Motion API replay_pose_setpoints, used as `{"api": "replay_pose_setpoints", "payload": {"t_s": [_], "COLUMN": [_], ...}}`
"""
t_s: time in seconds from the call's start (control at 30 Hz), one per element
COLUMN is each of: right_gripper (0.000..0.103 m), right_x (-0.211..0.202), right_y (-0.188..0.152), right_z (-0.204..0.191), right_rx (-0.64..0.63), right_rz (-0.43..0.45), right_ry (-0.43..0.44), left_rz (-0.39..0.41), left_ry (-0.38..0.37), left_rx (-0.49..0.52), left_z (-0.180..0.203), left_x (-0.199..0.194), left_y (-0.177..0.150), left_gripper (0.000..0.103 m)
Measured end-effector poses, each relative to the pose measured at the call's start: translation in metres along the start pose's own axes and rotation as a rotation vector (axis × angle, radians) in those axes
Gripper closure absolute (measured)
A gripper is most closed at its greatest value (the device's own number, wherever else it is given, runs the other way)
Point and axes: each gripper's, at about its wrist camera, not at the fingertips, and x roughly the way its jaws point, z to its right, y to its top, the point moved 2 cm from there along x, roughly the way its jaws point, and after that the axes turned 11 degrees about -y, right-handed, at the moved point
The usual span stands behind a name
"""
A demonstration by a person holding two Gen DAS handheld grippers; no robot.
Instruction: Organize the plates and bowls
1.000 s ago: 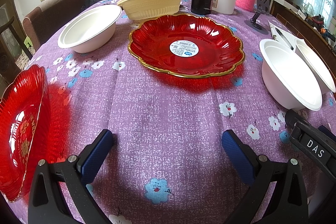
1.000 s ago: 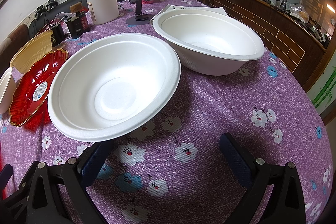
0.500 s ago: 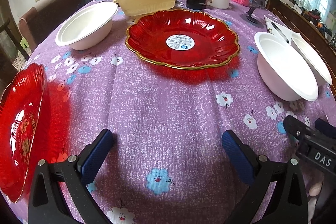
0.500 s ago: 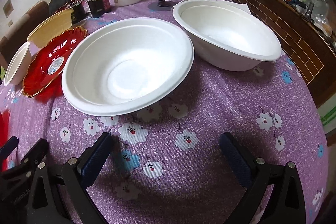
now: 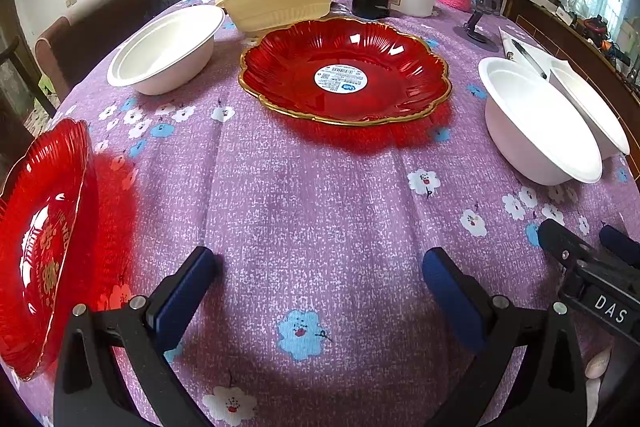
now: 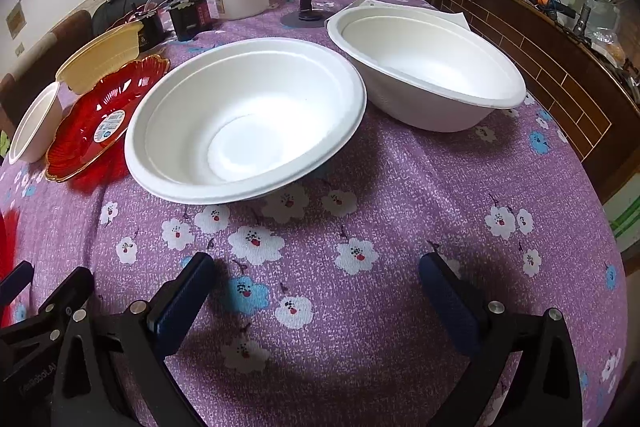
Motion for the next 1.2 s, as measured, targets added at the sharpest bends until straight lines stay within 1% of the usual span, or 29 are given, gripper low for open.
{"api": "replay_pose_setpoints", "payload": {"t_s": [0.7, 1.07, 1.2], "right_gripper": [0.001, 0.001, 0.001], "right_x": [-0.0013, -0.0007, -0.0002], "right_y": [-0.0011, -0.0007, 0.0001], "right_z": [-0.0006, -0.0012, -0.0015], "right_rx": [-0.004, -0.005, -0.008], "right_rz": [0.001, 0.0, -0.004], "right_ry": [0.001, 0.0, -0.004], "left_rz": [0.005, -0.009, -0.034], "left_ry": [0.006, 0.004, 0.008], "left_rx": [-0.003, -0.001, -0.003], "left_z": [0.0015, 0.0024, 0.003], "left_x": [-0.0005, 0.001, 0.0], "left_y": [-0.0005, -0.0004, -0.0012], "left_gripper": [0.0, 0.0, 0.0]}}
